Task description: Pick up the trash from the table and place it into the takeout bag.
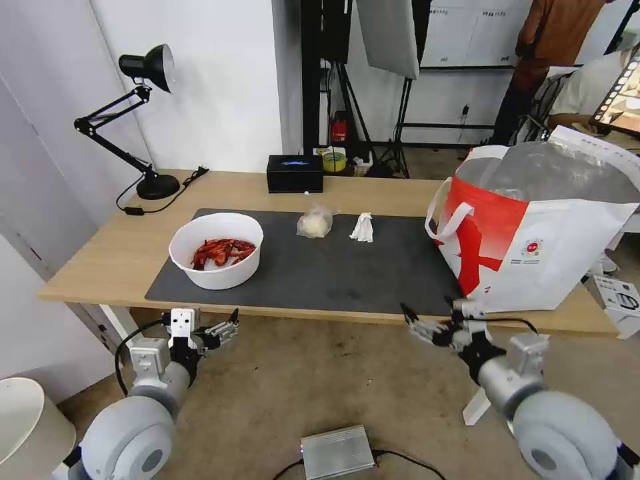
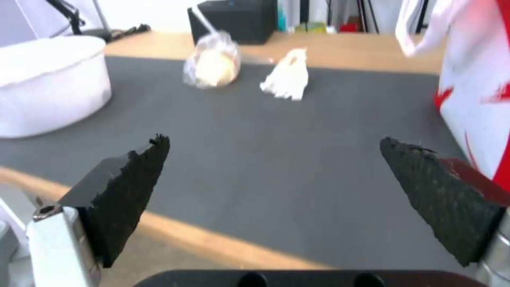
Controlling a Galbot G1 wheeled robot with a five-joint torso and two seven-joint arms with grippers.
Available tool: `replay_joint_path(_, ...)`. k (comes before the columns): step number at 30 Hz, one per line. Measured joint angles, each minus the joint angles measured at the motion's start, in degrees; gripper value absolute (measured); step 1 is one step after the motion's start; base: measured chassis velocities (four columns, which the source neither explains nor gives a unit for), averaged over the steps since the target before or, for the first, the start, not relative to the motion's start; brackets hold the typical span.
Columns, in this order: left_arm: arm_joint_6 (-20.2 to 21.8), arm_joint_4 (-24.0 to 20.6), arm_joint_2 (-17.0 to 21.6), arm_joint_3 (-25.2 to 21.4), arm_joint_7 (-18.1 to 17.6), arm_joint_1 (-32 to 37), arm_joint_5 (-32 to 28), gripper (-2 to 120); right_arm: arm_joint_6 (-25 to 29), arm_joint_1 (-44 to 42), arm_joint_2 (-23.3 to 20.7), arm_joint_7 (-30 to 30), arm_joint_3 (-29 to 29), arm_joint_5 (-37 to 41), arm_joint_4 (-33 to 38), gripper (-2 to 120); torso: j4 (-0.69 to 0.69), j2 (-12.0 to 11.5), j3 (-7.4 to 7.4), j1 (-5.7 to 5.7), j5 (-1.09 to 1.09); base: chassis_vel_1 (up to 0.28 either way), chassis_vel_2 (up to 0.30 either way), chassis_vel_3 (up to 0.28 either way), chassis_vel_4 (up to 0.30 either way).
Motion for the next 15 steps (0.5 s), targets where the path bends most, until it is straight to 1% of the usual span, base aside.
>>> replay_joint_path(1,0.0,0.3,0.2,0.5,0.0,-0.4,-0.1,100,0.0,1.5,0.0,0.0,-0.6,0.0,-0.5,100,-0.03,0.0,0.0,0.0,-0.01,0.0,0.0,0.0,0.0)
replay_joint_path(4,0.0,0.6,0.3,1.0,0.2,-0.5,-0.2,100,0.0,5.1,0.2,0.1,-3.2,0.5,-1.7,100,-0.01,0.0,0.0,0.0,0.02,0.0,0.0,0.0,0.0)
replay_joint_path(5,0.0,0.6,0.3,1.0,0.2,-0.5,-0.2,100,0.0,5.1,0.2,0.1,-3.2,0.5,-1.7,100,-0.01,0.0,0.0,0.0,0.02,0.0,0.0,0.0,0.0)
replay_joint_path(7,0.0,0.7,0.7,1.4,0.2,-0.9,-0.5,100,-0.9,12.6,1.2,1.4,-8.1,2.1,-4.9,100,0.0,0.0,0.0,0.0,0.0,0.0,0.0,0.0,0.0)
replay_joint_path(8,0.0,0.7,0.7,1.4,0.2,-0.9,-0.5,100,-0.9,12.6,1.2,1.4,-8.1,2.1,-4.9,100,0.0,0.0,0.0,0.0,0.0,0.0,0.0,0.0,0.0)
replay_joint_path(9,0.0,0.6,0.7,1.3,0.2,-0.8,-0.6,100,-1.4,16.5,1.7,2.0,-10.4,2.7,-6.8,100,-0.01,0.0,0.0,0.0,0.0,0.0,0.0,0.0,0.0)
replay_joint_path(12,0.0,0.1,0.7,0.6,-0.6,-0.6,-0.7,100,-2.8,27.8,3.5,3.7,-17.4,3.5,-13.0,100,0.02,0.0,0.01,0.01,0.02,0.0,0.0,0.0,0.0)
replay_joint_path(13,0.0,0.1,0.7,0.6,-0.6,-0.6,-0.7,100,-2.8,27.8,3.5,3.7,-17.4,3.5,-13.0,100,0.02,0.0,0.01,0.01,0.02,0.0,0.0,0.0,0.0)
replay_joint_path(15,0.0,-0.1,0.6,0.0,-1.3,-0.3,-0.9,100,-4.1,34.4,5.5,5.2,-22.3,4.2,-17.3,100,0.02,0.0,0.01,0.01,0.0,0.0,0.0,0.0,0.0)
